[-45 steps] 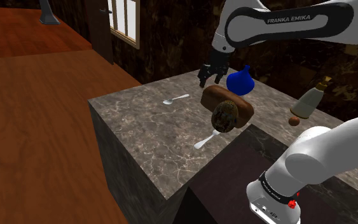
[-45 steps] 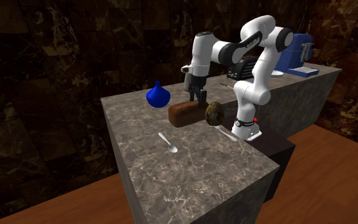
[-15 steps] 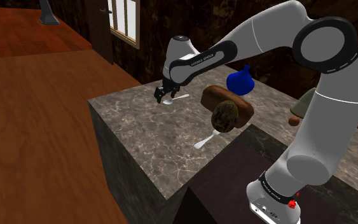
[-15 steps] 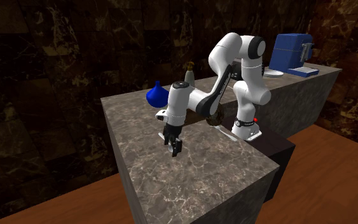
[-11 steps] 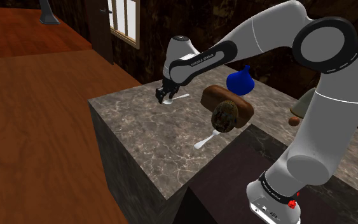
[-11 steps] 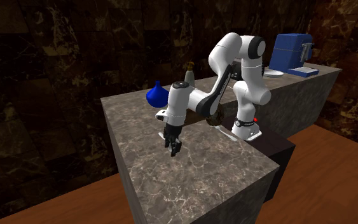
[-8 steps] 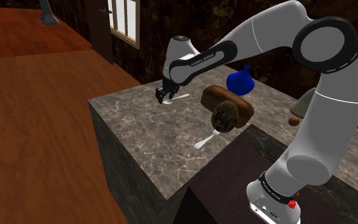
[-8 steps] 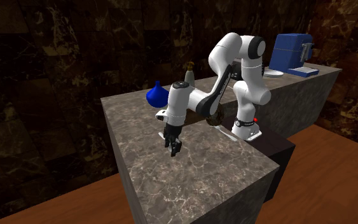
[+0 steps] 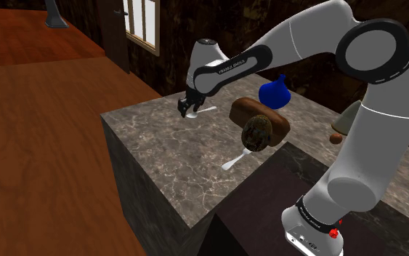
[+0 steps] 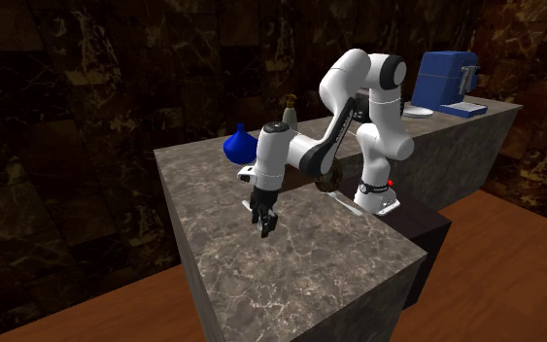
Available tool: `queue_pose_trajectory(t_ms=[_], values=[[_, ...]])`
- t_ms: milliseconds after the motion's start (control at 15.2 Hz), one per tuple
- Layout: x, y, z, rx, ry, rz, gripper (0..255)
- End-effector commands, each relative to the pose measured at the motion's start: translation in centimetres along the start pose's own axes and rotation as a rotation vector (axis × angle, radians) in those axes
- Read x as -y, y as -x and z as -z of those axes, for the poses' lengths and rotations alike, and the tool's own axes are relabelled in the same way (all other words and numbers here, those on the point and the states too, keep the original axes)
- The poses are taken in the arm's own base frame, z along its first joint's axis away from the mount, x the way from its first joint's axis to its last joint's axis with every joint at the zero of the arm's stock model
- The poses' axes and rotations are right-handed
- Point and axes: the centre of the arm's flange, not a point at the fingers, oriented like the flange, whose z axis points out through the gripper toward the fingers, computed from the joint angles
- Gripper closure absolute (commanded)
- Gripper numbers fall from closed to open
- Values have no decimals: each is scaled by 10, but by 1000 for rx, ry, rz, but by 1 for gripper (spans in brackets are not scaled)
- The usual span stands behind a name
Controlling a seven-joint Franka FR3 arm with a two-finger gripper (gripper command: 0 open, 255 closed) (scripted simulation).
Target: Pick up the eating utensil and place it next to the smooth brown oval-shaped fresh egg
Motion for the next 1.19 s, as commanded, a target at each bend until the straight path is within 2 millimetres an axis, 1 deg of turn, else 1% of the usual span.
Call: queue_pose_trajectory(t_ms=[0,1122], values=[[0,-1,9,0,0,0,255],[-4,-15,98,0,0,0,255]])
